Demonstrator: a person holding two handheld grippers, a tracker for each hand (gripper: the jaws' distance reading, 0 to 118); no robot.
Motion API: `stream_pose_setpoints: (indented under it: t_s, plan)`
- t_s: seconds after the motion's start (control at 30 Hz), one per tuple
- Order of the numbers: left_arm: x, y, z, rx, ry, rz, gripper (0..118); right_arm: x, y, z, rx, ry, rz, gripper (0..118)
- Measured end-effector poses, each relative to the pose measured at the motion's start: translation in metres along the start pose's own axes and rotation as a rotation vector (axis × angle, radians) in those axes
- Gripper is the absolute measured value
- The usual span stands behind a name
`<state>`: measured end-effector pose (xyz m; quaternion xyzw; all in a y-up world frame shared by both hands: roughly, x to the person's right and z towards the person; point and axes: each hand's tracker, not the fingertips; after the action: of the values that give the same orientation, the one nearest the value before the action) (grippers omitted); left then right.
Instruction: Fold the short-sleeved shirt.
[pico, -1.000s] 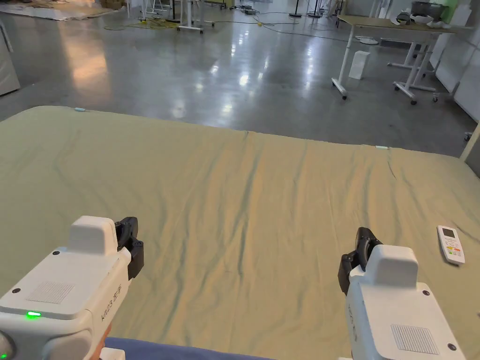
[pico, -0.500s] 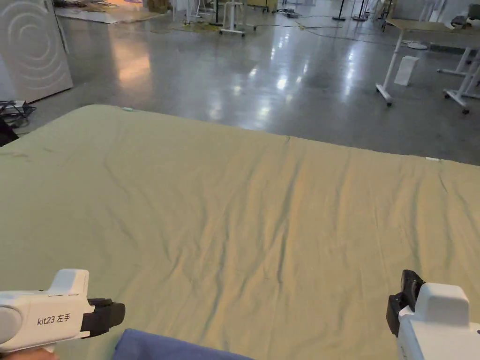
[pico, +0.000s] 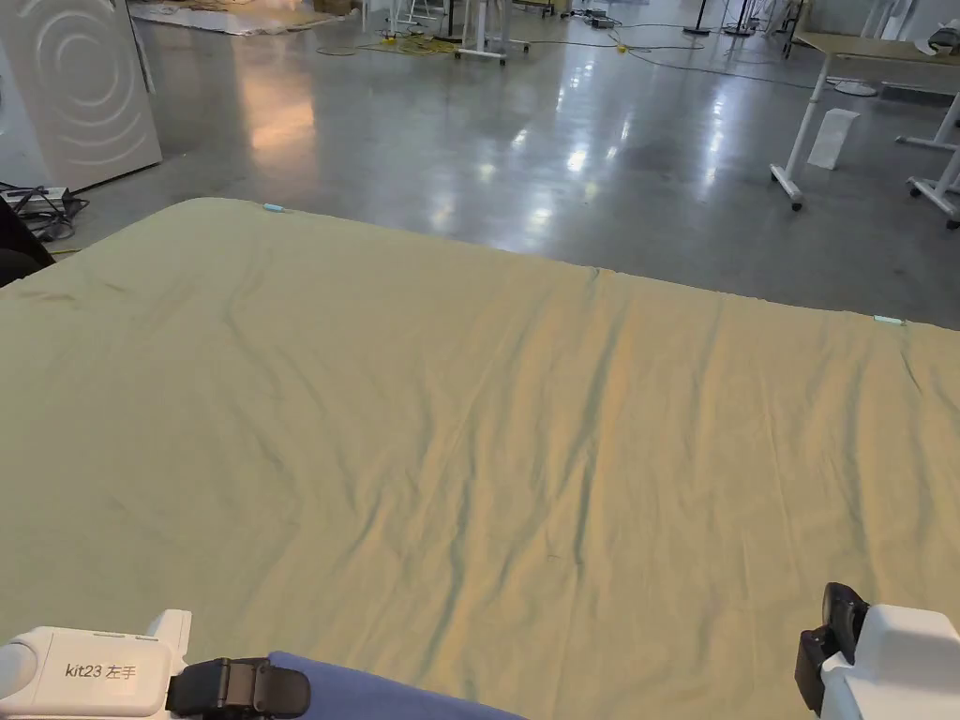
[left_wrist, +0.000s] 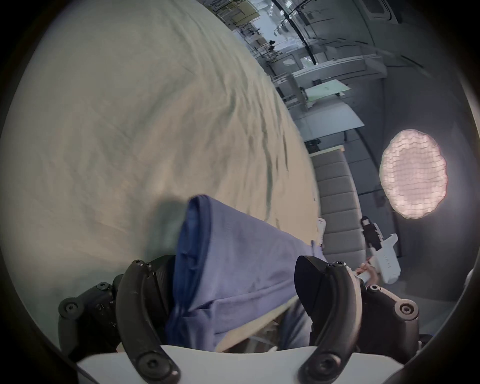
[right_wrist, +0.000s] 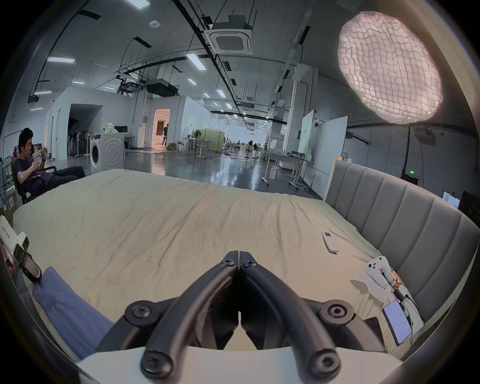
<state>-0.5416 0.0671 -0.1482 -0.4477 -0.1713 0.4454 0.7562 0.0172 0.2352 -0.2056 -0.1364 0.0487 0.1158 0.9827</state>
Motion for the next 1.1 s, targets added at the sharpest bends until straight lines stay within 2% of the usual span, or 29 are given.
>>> stream_pose_setpoints:
  t_s: [0.03,0.07,0.13,0.17,0.23,0.3,0.43,0.5,0.73,0.87,0.97,1.0,1.1]
  plan:
    - [-0.001,0.001,-0.003,-0.03,-0.024,0.019,79,0.0,-0.001,0.0,-0.003,0.0,-0.001,0]
    - [0.003,-0.004,-0.009,-0.061,-0.039,0.028,67,0.0,-0.001,0.001,-0.006,-0.001,-0.002,0]
    - [0.003,-0.004,-0.016,-0.085,0.002,-0.009,17,0.0,-0.002,0.001,-0.014,-0.003,-0.001,0]
    - [0.004,-0.004,-0.018,-0.094,0.055,-0.046,13,0.0,-0.003,0.001,-0.017,-0.003,0.001,0]
    - [0.003,-0.003,-0.026,-0.114,0.133,-0.084,13,0.0,-0.003,0.002,-0.021,-0.002,0.002,0]
    - [0.003,-0.002,-0.024,-0.091,0.069,-0.025,12,0.0,-0.003,0.002,-0.024,-0.001,0.006,0]
    - [0.015,-0.013,-0.012,-0.08,0.157,-0.099,10,0.001,-0.002,0.002,-0.022,0.0,0.013,0]
    - [0.05,-0.018,-0.006,-0.07,0.163,-0.11,10,0.001,-0.001,0.003,-0.017,0.0,0.015,0]
    - [0.074,0.002,0.032,-0.013,0.197,-0.159,10,0.004,0.001,0.002,0.001,0.0,0.013,0]
    - [0.069,0.008,0.047,0.032,0.306,-0.172,10,0.005,0.004,0.002,0.01,0.001,0.011,0]
    - [0.068,-0.003,0.042,0.053,0.456,-0.194,10,0.006,0.004,0.001,0.015,0.002,0.013,0]
    - [0.087,0.013,0.097,0.05,0.502,-0.205,10,0.006,0.004,0.001,0.015,0.003,0.012,0]
    - [0.105,-0.001,0.1,0.043,0.565,-0.24,10,0.005,0.003,0.0,0.014,0.008,0.006,0]
